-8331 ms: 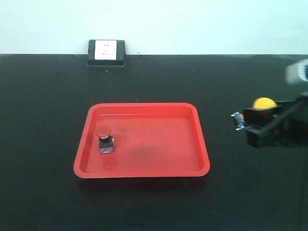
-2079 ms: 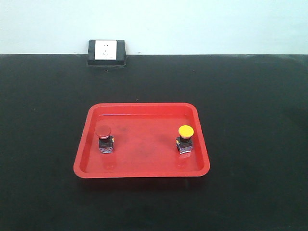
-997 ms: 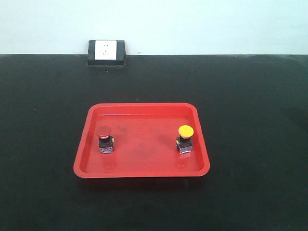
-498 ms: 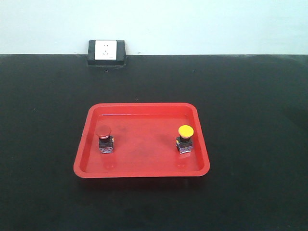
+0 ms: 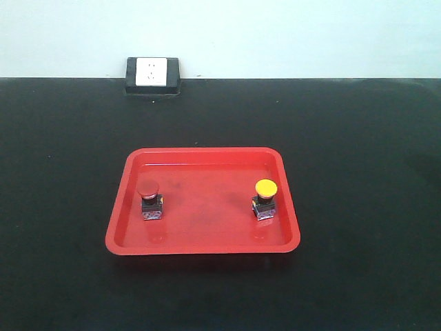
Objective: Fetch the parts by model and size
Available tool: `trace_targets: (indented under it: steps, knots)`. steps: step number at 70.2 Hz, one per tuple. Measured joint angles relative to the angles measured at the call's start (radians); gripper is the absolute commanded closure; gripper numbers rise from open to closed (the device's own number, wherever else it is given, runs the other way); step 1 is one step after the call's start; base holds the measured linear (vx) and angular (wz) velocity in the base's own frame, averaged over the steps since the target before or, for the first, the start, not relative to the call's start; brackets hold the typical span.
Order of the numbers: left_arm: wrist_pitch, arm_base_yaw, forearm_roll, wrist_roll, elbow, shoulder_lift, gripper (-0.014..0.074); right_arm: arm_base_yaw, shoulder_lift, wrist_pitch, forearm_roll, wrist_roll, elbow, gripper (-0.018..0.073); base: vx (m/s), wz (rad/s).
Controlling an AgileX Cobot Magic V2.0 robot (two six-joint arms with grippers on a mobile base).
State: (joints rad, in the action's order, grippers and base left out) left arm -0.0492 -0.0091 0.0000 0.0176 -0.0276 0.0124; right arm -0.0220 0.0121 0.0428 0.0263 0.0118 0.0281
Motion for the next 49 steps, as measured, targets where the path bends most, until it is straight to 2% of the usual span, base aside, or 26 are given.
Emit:
trace_targets:
  steps: [49]
  knots:
    - [0.0,0.0,0.0,0.0,0.0,0.0,0.0603,0.0,0.0,0.0,0.0,0.0,0.0,0.0569,0.0,0.0]
